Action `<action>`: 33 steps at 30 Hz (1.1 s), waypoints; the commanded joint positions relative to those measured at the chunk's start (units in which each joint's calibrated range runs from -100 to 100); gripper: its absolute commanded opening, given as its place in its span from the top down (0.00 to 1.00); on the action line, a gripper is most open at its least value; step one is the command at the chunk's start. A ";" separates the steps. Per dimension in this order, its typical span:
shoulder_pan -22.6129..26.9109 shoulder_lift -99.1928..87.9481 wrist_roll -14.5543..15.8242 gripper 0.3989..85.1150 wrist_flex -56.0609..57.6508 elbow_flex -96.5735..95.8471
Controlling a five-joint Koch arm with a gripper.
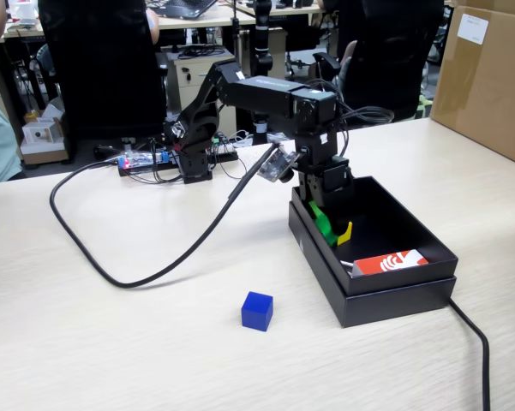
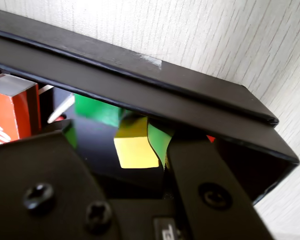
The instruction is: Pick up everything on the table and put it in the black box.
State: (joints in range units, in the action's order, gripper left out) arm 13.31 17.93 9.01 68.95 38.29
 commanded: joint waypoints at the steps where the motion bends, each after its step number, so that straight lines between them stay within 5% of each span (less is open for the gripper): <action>1: -0.44 -5.82 -0.10 0.54 0.64 0.42; 7: -1.32 -18.22 -0.68 0.54 0.73 1.24; 14: -8.25 -28.89 -0.68 0.54 0.64 6.58; 18: -11.38 -20.51 -0.83 0.46 0.38 6.49; 33: -13.63 18.73 -0.54 0.46 0.38 28.89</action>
State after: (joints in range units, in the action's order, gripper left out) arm -0.32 37.09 8.67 69.73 61.94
